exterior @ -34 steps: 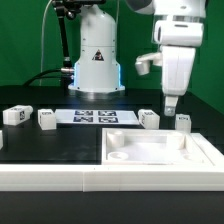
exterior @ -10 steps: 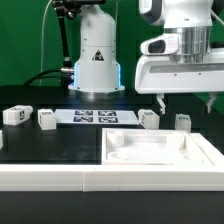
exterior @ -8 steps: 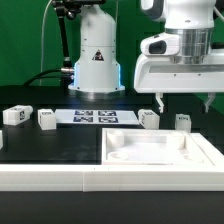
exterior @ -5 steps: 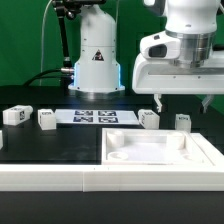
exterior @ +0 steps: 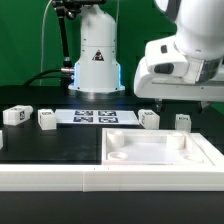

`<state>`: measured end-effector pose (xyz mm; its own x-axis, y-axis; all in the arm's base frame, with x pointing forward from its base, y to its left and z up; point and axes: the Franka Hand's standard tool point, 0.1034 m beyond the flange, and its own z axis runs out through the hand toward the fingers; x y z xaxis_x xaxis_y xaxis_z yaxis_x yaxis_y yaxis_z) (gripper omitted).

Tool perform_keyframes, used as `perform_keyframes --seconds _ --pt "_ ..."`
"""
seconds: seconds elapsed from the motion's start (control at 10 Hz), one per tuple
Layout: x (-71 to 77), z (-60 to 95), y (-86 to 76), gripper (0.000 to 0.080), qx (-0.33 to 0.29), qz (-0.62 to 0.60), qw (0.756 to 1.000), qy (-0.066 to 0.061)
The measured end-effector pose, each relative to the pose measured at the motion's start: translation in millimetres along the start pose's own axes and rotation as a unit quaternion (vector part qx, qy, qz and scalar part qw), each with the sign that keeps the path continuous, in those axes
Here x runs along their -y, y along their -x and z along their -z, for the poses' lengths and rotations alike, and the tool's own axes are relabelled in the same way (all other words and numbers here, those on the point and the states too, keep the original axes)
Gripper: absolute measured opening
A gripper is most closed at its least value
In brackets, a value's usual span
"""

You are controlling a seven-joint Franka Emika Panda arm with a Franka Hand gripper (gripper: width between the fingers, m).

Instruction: Assemble one leg

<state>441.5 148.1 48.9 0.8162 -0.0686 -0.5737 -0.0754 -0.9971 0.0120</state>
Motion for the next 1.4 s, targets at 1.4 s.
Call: perform_keyframes --seconds 1.4 --pt "7.5 -54.6 -0.2 0.0369 0.152 -0.013 0.988 0.021"
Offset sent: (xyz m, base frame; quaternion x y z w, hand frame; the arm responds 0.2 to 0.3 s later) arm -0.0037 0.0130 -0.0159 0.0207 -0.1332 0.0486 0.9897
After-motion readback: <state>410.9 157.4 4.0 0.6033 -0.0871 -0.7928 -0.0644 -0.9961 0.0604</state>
